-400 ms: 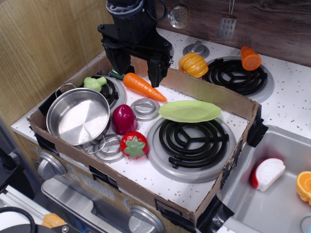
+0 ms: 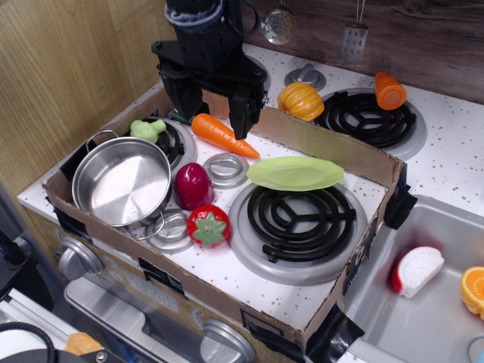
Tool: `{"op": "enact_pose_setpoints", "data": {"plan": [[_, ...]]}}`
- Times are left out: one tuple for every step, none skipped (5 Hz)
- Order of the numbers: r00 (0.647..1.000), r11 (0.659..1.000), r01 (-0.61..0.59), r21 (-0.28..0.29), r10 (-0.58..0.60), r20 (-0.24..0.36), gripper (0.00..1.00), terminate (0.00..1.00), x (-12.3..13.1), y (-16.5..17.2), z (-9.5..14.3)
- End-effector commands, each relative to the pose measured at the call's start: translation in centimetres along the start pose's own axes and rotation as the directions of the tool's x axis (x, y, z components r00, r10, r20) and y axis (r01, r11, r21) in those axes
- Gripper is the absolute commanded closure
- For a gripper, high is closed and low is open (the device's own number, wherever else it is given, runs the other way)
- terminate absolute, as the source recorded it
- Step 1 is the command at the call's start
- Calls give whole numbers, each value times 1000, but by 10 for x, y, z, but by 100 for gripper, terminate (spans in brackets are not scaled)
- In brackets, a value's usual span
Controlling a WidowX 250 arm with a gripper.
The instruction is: Put broccoli in pot
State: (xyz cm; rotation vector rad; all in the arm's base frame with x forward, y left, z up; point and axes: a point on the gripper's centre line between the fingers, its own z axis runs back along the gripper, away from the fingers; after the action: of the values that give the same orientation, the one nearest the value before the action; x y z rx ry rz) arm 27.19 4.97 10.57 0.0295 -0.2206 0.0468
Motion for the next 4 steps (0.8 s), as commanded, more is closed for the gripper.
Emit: {"op": "enact_pose_setpoints", "data": {"plan": [[999, 1000, 0, 11, -1, 32, 0, 0, 18, 47, -4], [1000, 1000, 13, -11, -13, 18, 0, 0, 32, 68, -10], [999, 999, 47, -24, -47, 25, 0, 0, 44, 80, -16], [998, 998, 59, -23, -58, 29, 0, 0, 48, 90, -22]]}}
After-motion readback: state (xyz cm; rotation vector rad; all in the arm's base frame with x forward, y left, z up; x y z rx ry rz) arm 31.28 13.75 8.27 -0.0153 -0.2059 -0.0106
